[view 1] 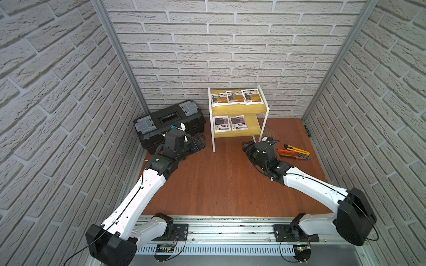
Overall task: Place the bagged coffee beans on the shelf by color
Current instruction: Reset both arms
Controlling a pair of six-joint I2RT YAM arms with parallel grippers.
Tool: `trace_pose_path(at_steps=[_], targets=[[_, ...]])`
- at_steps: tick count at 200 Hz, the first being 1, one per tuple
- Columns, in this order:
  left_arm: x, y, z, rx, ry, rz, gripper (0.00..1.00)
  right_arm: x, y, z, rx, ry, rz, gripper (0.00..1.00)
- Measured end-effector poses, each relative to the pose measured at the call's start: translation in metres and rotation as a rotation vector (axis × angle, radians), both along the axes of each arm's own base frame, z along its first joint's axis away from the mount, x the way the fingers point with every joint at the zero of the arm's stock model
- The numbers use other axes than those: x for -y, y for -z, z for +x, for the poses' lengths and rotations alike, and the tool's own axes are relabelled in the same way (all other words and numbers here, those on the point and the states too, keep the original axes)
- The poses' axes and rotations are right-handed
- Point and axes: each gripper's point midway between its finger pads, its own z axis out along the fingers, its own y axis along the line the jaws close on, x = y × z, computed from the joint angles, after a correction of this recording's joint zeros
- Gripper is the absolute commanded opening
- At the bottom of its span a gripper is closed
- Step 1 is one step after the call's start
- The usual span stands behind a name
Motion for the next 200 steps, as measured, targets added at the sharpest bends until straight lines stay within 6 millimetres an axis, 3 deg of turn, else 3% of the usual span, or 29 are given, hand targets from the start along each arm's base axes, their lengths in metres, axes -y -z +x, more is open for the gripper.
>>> trace_pose_path(at_steps=[6,29,58,96,116,134,161,179,200], targets=[[-0.004,-0.004,-0.002,0.017,-0.008,0.026,0.99,0.005,-0.009,-0.008,0.02,-0.014,-0.021,1.0],[-0.022,-0.024,-0.004,0.093,-0.048,0.134,0.99,0.03,-0.041,-0.032,0.096,-0.02,-0.11,1.0],[-0.042,-0.056,-0.002,0.195,-0.093,0.287,0.98,0.077,-0.074,-0.057,0.19,0.03,-0.308,1.0],[-0.06,-0.08,0.002,0.322,-0.123,0.51,0.99,0.131,-0.128,-0.069,0.294,0.136,-0.614,1.0],[-0.067,-0.08,0.003,0.387,-0.135,0.627,0.98,0.155,-0.144,-0.068,0.307,0.178,-0.754,1.0],[-0.073,-0.072,0.006,0.408,-0.136,0.75,0.99,0.175,-0.144,-0.063,0.276,0.207,-0.855,1.0],[-0.079,-0.049,0.014,0.389,-0.114,0.909,0.99,0.197,-0.126,-0.045,0.183,0.212,-0.973,1.0],[-0.087,-0.023,0.019,0.364,-0.097,0.953,0.99,0.205,-0.109,-0.031,0.128,0.206,-1.021,1.0],[-0.11,0.014,0.021,0.298,-0.112,0.959,0.98,0.217,-0.079,-0.021,0.054,0.208,-1.068,1.0]])
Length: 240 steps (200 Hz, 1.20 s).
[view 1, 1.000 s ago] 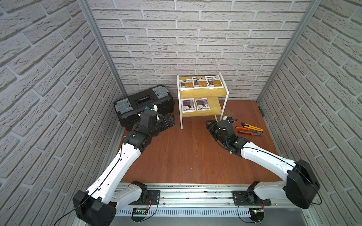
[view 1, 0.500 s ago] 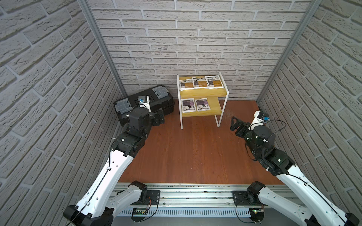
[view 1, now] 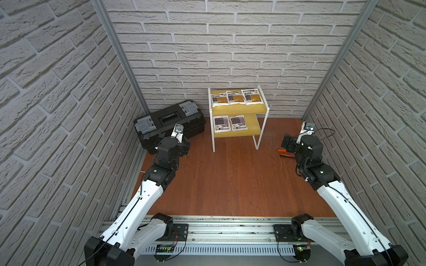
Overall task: Place the bagged coffee beans on the shelf by color
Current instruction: Reset both arms
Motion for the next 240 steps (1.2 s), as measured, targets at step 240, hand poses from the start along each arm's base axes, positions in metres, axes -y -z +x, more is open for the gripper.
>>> trace_pose_path(at_steps=[240], targets=[[-0.058,0.207,0.044,-0.132,0.027,-0.274,0.99,-0.002,0.219,0.053,-0.109,-0.211,-0.028,0.99]])
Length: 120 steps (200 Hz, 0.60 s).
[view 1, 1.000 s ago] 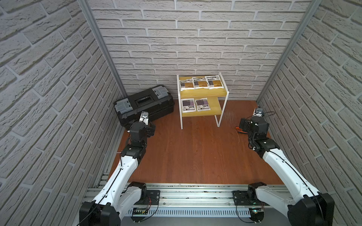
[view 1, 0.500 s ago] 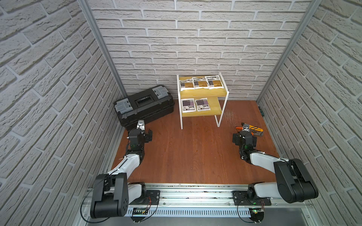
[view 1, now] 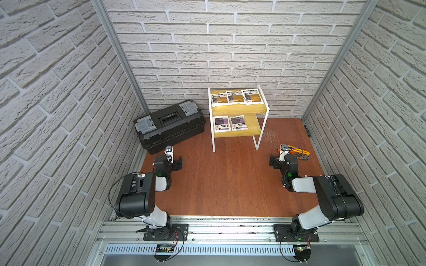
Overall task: Place the bagged coffee beans on the shelf by color
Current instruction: Reset both arms
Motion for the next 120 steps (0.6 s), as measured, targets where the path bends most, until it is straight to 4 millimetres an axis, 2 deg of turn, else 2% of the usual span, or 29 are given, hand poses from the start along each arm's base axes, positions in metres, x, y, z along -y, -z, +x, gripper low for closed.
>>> trace_pose_path(at_steps=[16,47,120], targets=[[-0.001,-0.005,0.003,0.017,-0.002,-0.006,0.98,-0.002,0.0,0.001,0.0,-0.011,0.006,0.99],[0.009,-0.003,0.003,0.012,0.021,-0.007,0.98,-0.004,0.0,0.001,-0.001,-0.025,0.012,0.99],[0.003,-0.003,0.002,0.012,-0.003,-0.01,0.98,-0.005,0.0,0.001,-0.001,-0.03,0.015,0.99]])
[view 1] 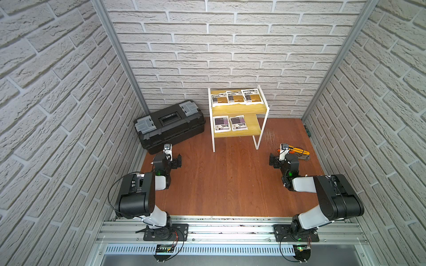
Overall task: Place the bagged coffee beans on the shelf by color
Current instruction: Reset both arms
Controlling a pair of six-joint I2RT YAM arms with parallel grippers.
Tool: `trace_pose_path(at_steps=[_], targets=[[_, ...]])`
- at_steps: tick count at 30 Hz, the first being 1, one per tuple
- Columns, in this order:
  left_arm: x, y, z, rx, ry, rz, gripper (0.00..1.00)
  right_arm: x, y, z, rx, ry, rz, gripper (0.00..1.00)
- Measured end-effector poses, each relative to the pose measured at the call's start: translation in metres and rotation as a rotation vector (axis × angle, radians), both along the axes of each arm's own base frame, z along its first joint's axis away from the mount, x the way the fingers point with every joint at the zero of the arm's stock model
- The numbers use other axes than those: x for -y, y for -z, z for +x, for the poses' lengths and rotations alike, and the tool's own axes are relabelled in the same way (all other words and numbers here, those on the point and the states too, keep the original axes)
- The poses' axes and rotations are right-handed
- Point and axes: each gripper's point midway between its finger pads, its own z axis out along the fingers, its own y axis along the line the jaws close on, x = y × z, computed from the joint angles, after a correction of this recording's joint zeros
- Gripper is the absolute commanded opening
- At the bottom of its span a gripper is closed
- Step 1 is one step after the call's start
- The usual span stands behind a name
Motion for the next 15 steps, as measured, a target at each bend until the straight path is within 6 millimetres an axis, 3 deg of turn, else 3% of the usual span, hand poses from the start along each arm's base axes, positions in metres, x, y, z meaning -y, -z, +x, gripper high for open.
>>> trace_pose_path(at_steps=[15], targets=[[-0.0001,0.0,0.0,0.0,-0.001,0.0,0.99,-0.0007,0.0018,-0.0006,-0.008,-0.004,0.002,0.99]])
